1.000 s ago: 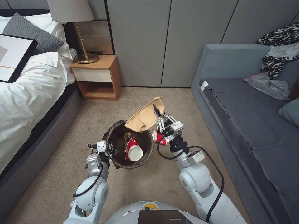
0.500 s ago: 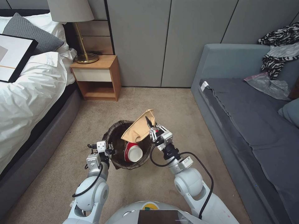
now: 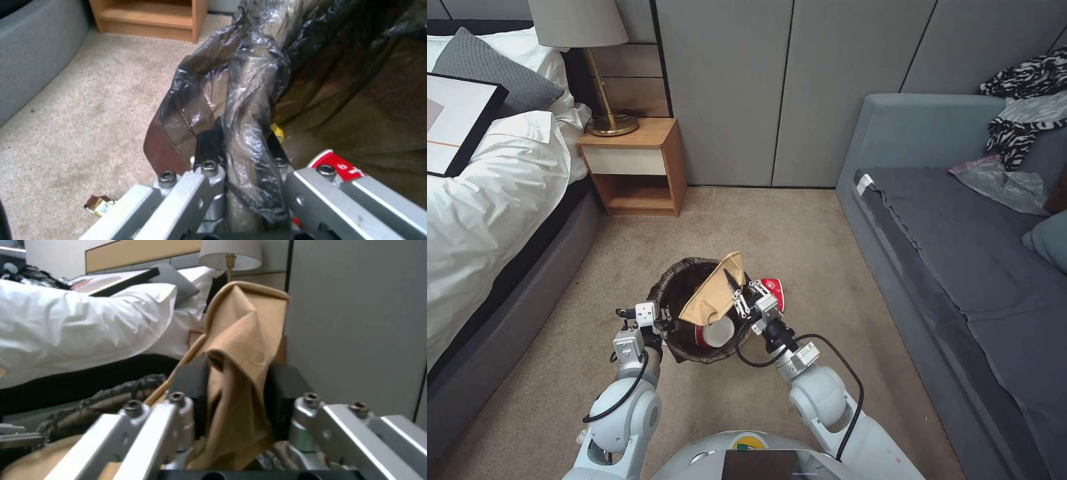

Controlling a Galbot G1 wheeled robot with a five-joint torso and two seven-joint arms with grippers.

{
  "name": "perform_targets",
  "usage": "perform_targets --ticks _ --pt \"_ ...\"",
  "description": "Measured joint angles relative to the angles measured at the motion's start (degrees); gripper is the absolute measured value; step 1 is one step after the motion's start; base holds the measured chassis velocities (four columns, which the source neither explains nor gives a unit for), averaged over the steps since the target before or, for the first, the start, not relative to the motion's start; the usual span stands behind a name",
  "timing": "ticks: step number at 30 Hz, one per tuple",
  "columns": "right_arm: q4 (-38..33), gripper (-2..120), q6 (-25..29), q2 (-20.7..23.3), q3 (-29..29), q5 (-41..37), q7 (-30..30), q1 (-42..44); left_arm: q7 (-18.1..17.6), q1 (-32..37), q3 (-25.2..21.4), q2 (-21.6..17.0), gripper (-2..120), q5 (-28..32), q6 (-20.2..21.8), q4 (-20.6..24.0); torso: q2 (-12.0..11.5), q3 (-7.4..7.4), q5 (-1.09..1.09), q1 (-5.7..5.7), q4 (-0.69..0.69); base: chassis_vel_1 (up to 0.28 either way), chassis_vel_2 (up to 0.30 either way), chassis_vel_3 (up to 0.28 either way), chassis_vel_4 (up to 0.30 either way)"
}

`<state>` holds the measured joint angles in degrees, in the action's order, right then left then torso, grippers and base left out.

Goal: Pick up the trash bin, then pick up the garbage from the floor and place it into the trash bin.

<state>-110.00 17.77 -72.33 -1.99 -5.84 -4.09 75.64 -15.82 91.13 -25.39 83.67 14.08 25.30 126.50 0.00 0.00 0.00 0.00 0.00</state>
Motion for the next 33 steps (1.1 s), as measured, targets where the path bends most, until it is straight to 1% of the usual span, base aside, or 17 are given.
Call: perform_targets --ticks 1,2,3,4,5,8,9,11,13,15,16,18,19,20,26,30,33 --pt "0.18 36 0.01 -0.01 0.31 0.14 0.0 -0.01 -0.05 0.03 0.04 -0.01 3 0.23 0.14 0.03 0.0 0.0 0.0 0.0 0.0 0.0 0.0 0.0 0.0" --pt "0.18 36 0.01 -0.01 0.31 0.14 0.0 -0.01 -0.05 0.03 0.04 -0.01 3 0.23 0.14 0.03 0.0 0.0 0.0 0.0 0.0 0.0 0.0 0.0 0.0" --pt "0.22 39 0.01 -0.09 0.47 0.24 0.01 -0.01 -0.06 0.05 0.04 -0.03 3 0.29 0.2 0.04 0.0 0.0 0.0 0.0 0.0 0.0 0.0 0.0 0.0" --pt "0.24 46 0.01 -0.18 0.61 0.36 0.0 -0.01 -0.07 0.05 0.05 -0.05 3 0.35 0.26 0.04 0.0 0.0 0.0 0.0 0.0 0.0 0.0 0.0 0.0" --pt "0.24 46 0.01 -0.18 0.61 0.36 0.0 -0.01 -0.07 0.05 0.05 -0.05 3 0.35 0.26 0.04 0.0 0.0 0.0 0.0 0.0 0.0 0.0 0.0 0.0" --pt "0.33 62 0.02 -0.41 0.76 0.57 -0.03 -0.06 -0.14 0.04 0.18 -0.04 3 0.37 0.3 0.04 0.0 0.0 0.0 0.0 0.0 0.0 0.0 0.0 0.0" --pt "0.33 62 0.02 -0.41 0.76 0.57 -0.03 -0.06 -0.14 0.04 0.18 -0.04 3 0.37 0.3 0.04 0.0 0.0 0.0 0.0 0.0 0.0 0.0 0.0 0.0" --pt "0.34 72 0.02 -0.59 0.78 0.69 -0.05 -0.09 -0.15 0.06 0.33 0.02 3 0.36 0.31 0.02 0.0 0.0 0.0 0.0 0.0 0.0 0.0 0.0 0.0" --pt "0.35 75 0.02 -0.62 0.78 0.72 -0.05 -0.09 -0.16 0.08 0.36 0.05 3 0.35 0.31 0.01 0.0 0.0 0.0 0.0 0.0 0.0 0.0 0.0 0.0" --pt "0.38 88 0.02 -0.75 0.84 0.82 -0.06 -0.17 -0.21 0.23 0.49 0.15 3 0.32 0.35 -0.02 0.0 0.0 0.0 0.0 0.0 0.0 0.0 0.0 0.0" --pt "0.38 88 0.02 -0.75 0.84 0.82 -0.06 -0.17 -0.21 0.23 0.49 0.15 3 0.32 0.35 -0.02 0.0 0.0 0.0 0.0 0.0 0.0 0.0 0.0 0.0" --pt "0.38 96 0.02 -0.81 0.86 0.86 -0.06 -0.35 -0.23 0.41 0.56 0.25 3 0.3 0.38 -0.03 0.0 0.0 0.0 0.0 0.0 0.0 0.0 0.0 0.0" --pt "0.38 96 0.02 -0.81 0.86 0.86 -0.06 -0.35 -0.23 0.41 0.56 0.25 3 0.3 0.38 -0.03 0.0 0.0 0.0 0.0 0.0 0.0 0.0 0.0 0.0" --pt "0.23 99 0.02 -0.89 0.86 0.89 -0.06 -0.48 -0.23 0.54 0.64 0.27 3 0.33 0.47 -0.04 0.0 0.0 0.0 0.0 0.0 0.0 0.0 0.0 0.0" --pt "-0.47 100 0.03 -1.17 0.42 1.01 -0.06 -0.75 -0.25 0.62 0.69 0.27 3 0.36 0.65 -0.19 0.0 0.0 0.0 0.0 0.0 0.0 0.0 0.0 0.0" --pt "-3.91 100 0.07 -1.32 -1.0 1.02 0.21 -0.94 -0.27 0.59 0.6 0.25 3 0.38 0.78 -0.51 0.0 0.0 0.01 0.0 0.0 0.0 0.0 0.0 0.0" --pt "-8.88 100 -0.24 -1.36 -2.64 1.0 0.69 -0.61 -0.3 0.55 0.49 0.25 3 0.39 0.77 -0.86 0.0 0.0 0.0 0.0 0.0 0.0 0.0 0.0 0.0"
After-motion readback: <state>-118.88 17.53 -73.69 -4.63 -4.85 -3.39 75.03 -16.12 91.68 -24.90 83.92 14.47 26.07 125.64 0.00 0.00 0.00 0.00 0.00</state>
